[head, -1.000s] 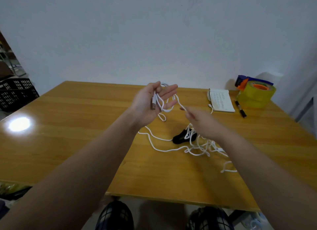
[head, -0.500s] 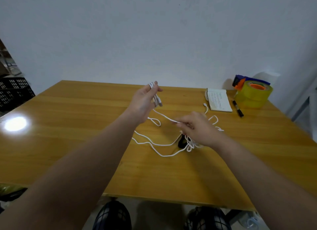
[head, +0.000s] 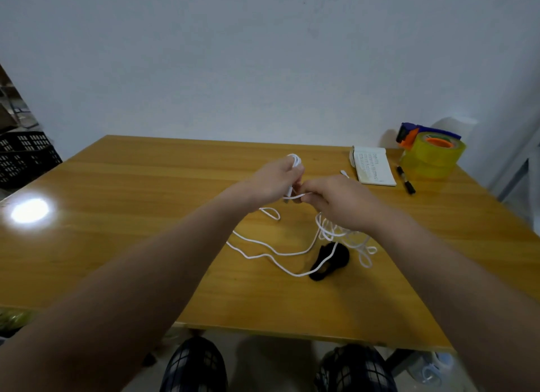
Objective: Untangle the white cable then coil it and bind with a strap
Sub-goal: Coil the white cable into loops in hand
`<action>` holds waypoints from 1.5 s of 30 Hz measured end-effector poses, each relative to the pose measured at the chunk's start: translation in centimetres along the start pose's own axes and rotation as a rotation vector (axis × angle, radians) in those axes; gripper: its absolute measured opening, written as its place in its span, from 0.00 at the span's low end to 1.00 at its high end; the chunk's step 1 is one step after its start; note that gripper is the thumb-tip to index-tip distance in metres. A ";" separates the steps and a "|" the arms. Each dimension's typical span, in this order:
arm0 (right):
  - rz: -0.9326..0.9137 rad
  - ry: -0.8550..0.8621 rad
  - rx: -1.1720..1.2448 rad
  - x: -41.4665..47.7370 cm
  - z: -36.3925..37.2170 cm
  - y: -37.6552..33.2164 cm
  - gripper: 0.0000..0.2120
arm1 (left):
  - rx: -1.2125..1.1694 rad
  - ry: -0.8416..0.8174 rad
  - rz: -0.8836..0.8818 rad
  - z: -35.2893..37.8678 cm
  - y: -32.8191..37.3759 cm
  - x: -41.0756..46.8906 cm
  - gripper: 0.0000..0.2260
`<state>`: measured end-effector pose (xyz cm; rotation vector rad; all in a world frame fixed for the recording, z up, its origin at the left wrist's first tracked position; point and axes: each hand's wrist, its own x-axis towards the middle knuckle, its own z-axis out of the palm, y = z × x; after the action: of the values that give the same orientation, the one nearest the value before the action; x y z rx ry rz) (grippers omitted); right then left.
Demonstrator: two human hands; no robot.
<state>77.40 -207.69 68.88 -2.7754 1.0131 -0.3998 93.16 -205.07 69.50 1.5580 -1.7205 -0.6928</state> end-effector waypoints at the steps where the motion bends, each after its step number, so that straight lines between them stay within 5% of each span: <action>1: 0.003 0.002 0.051 0.0 0.0 0.0 0.08 | 0.082 -0.068 0.004 0.2 0.2 -0.1 0.15; 4: 0.057 0.051 0.170 0.1 0.5 1.1 0.07 | 0.153 -0.246 -0.056 0.9 -0.1 -0.6 0.16; 9: 0.091 0.309 0.047 -1.3 1.7 2.5 0.16 | -0.165 -0.387 -0.135 2.1 -2.3 -1.8 0.18; 12: 0.022 0.319 0.006 -2.2 2.6 1.9 0.11 | -0.051 -0.152 -0.034 3.8 -1.4 -2.0 0.13; 14: 0.052 0.335 0.232 -3.1 2.7 1.9 0.10 | 0.043 0.052 -0.020 4.6 -0.8 -1.7 0.11; 17: 0.171 0.506 0.568 -5.5 2.6 2.5 0.12 | -0.200 0.337 -0.100 4.2 -1.1 -1.5 0.13; 20: 0.183 0.381 0.430 -7.2 3.8 3.5 0.11 | -0.461 0.471 -0.172 3.0 -1.8 -2.2 0.13; 23: 0.042 -0.094 0.178 -7.4 5.7 3.5 0.13 | -0.631 0.462 -0.211 2.8 -2.3 -3.2 0.12; 25: 0.025 -0.235 0.054 -7.3 6.9 3.4 0.17 | -0.659 0.466 -0.225 3.0 -3.0 -3.7 0.14; 28: 0.001 -0.248 0.016 -7.0 6.5 3.0 0.07 | -0.656 0.478 -0.240 2.6 -3.9 -4.3 0.15; 34: 0.172 0.061 0.546 -4.0 1.4 1.5 0.07 | -0.586 0.358 -0.239 0.9 -7.4 -4.2 0.15; 40: 0.273 0.240 0.520 3.6 0.7 3.5 0.05 | -0.340 0.059 -0.204 1.2 -11.0 -2.9 0.12; 45: 0.361 0.120 0.194 11.9 4.0 6.9 0.07 | -0.235 -0.004 -0.127 -0.6 -11.9 0.4 0.11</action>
<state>83.18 -220.48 65.69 -2.3578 1.3887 -0.5791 100.91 -206.94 60.67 1.5098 -1.4921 -0.9278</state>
